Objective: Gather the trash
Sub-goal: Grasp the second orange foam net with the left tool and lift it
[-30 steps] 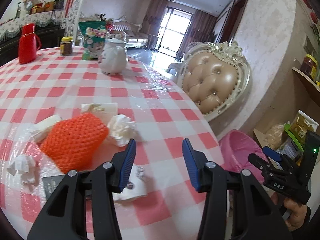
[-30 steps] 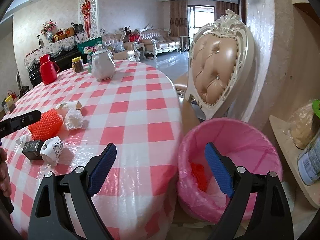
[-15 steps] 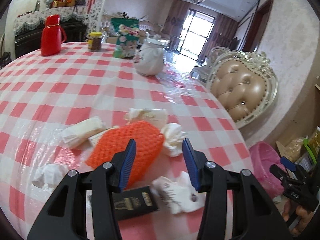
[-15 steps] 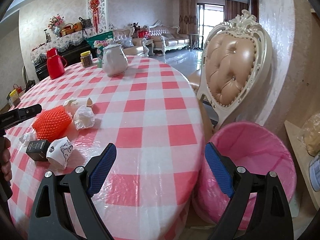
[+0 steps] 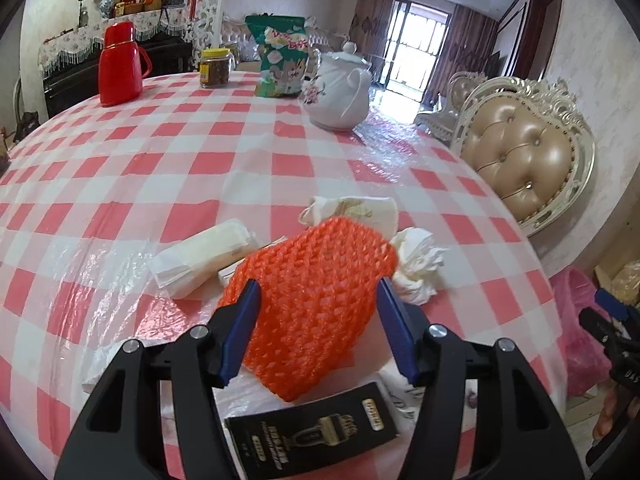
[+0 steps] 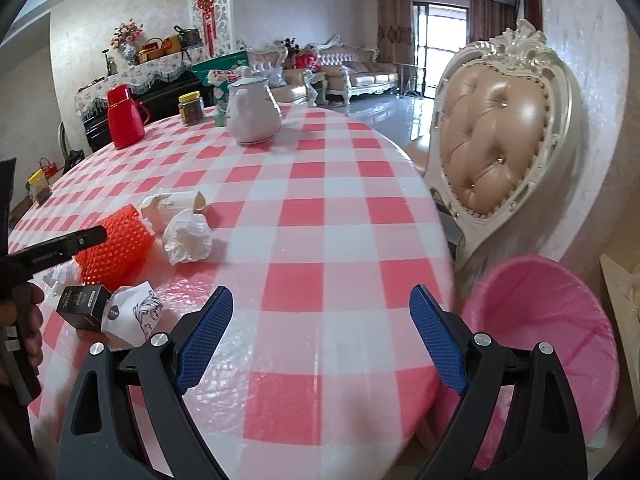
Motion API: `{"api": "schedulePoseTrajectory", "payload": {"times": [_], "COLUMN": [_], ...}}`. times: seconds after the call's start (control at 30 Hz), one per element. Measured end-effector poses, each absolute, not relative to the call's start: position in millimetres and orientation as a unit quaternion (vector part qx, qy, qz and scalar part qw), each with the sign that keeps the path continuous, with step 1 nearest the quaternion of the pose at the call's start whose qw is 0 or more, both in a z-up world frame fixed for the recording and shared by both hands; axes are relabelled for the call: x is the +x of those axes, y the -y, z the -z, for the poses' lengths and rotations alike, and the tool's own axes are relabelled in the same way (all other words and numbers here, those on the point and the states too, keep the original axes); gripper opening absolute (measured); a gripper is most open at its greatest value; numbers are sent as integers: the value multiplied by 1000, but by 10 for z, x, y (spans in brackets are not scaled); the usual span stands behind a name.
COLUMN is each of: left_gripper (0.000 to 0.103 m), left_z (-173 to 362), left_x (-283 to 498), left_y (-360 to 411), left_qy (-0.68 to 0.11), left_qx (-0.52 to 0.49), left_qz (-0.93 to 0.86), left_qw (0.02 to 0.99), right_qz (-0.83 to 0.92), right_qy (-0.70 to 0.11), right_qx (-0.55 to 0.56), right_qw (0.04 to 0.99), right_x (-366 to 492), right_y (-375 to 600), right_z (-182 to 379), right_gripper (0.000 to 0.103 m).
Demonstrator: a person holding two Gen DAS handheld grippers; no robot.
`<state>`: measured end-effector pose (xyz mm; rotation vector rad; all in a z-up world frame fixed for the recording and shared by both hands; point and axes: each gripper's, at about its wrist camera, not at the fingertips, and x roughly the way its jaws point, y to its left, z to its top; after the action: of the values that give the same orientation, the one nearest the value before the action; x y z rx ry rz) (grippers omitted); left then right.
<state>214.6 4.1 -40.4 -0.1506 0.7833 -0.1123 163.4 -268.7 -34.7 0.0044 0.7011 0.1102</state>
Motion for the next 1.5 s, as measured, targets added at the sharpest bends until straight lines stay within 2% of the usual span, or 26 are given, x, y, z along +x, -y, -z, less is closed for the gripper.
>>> {"api": "schedulePoseTrajectory", "payload": {"times": [0.33, 0.53, 0.6, 0.7, 1.5], "left_gripper": [56, 33, 22, 18, 16], "left_z": [572, 634, 640, 608, 316], "left_x": [2249, 2276, 2277, 2260, 2117], "left_y": [-24, -31, -44, -72, -281], "left_qy": [-415, -430, -432, -428, -365], "left_qx": [-56, -52, -54, -62, -111], "left_qz": [48, 49, 50, 52, 40], "left_qw": [907, 900, 899, 900, 923], "right_qz": [-72, -86, -92, -102, -184], "right_qy": [-346, -347, -348, -348, -394], "right_qx": [-4, -11, -14, -18, -68], "right_qw": [935, 934, 933, 932, 898], "right_x": [1792, 1908, 1944, 2010, 2617], "right_y": [2532, 2393, 2347, 2259, 1491], "right_z": [383, 390, 392, 382, 551], "right_gripper": [85, 85, 85, 85, 85]}}
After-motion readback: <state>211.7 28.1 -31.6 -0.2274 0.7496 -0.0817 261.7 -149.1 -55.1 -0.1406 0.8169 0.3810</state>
